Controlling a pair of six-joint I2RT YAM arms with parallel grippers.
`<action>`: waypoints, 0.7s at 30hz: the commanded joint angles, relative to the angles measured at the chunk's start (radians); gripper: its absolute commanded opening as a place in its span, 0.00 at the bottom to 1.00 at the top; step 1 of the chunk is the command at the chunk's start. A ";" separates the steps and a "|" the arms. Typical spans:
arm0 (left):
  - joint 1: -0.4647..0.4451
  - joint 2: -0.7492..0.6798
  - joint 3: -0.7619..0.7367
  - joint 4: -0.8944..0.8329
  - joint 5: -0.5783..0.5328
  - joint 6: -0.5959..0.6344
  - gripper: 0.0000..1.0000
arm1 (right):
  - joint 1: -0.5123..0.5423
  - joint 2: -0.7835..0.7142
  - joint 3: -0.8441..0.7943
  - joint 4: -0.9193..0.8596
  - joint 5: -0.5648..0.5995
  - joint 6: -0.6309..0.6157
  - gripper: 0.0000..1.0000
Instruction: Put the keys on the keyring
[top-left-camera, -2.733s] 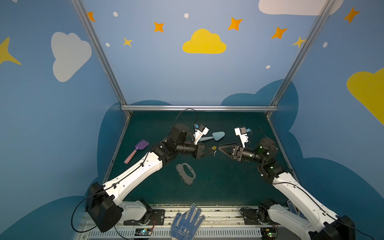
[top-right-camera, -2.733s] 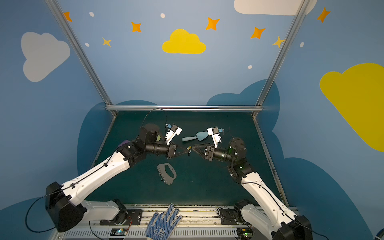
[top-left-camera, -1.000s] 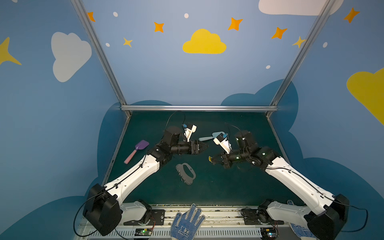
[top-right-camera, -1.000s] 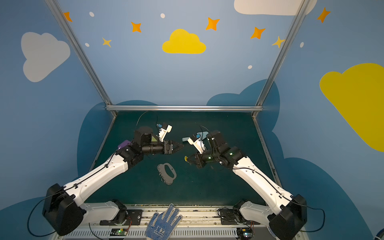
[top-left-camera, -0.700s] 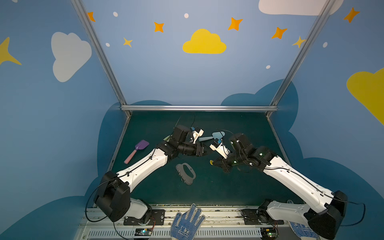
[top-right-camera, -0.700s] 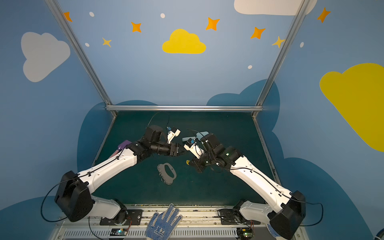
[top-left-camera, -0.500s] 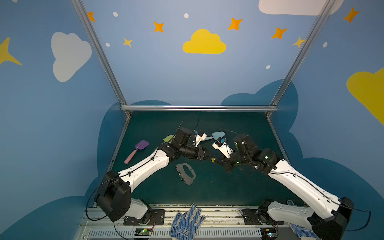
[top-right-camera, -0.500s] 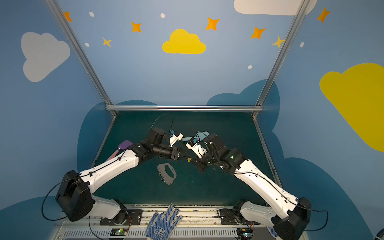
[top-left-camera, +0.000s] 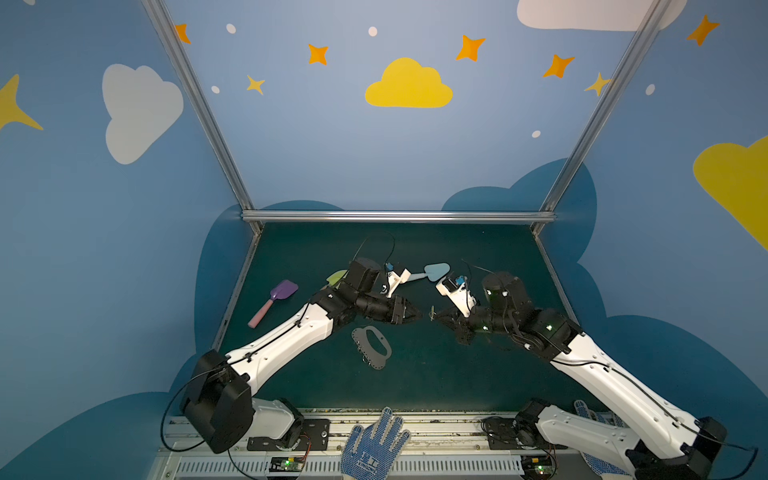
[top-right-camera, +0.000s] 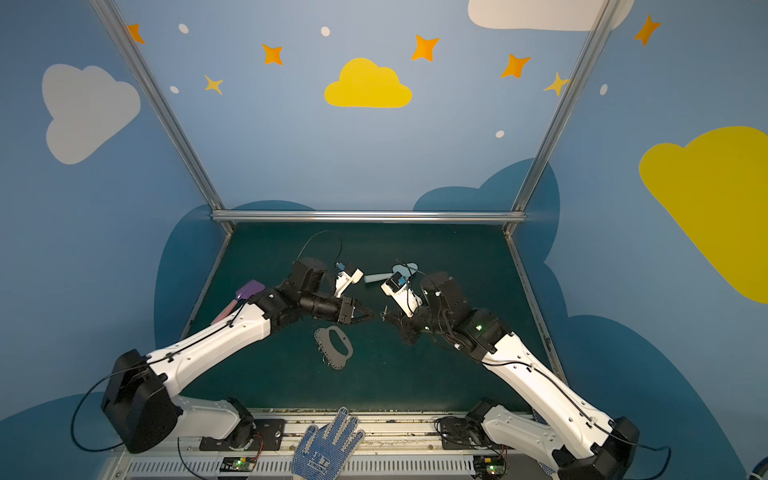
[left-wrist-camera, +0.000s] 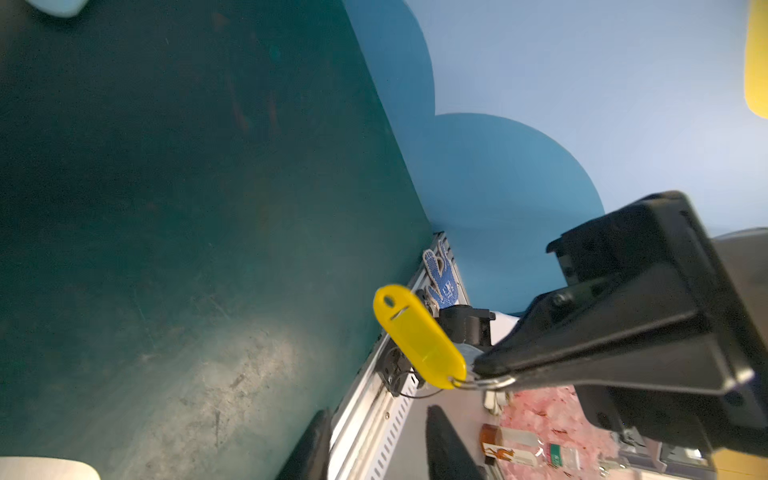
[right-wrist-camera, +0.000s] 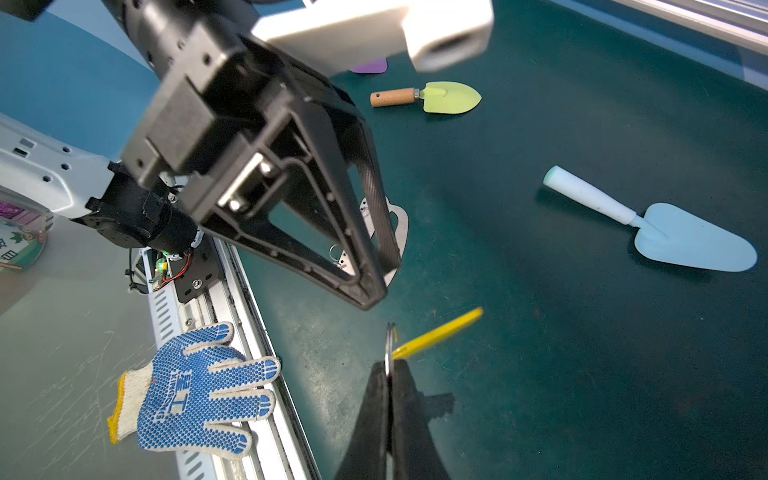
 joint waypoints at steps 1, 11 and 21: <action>0.026 -0.085 -0.026 0.088 -0.056 -0.051 0.47 | -0.007 0.001 -0.007 0.036 -0.040 0.006 0.00; 0.017 -0.107 0.004 0.148 0.117 -0.020 0.42 | -0.082 -0.032 -0.064 0.190 -0.234 0.126 0.00; -0.011 -0.088 0.003 0.229 0.100 -0.046 0.49 | -0.156 -0.080 -0.186 0.507 -0.411 0.363 0.00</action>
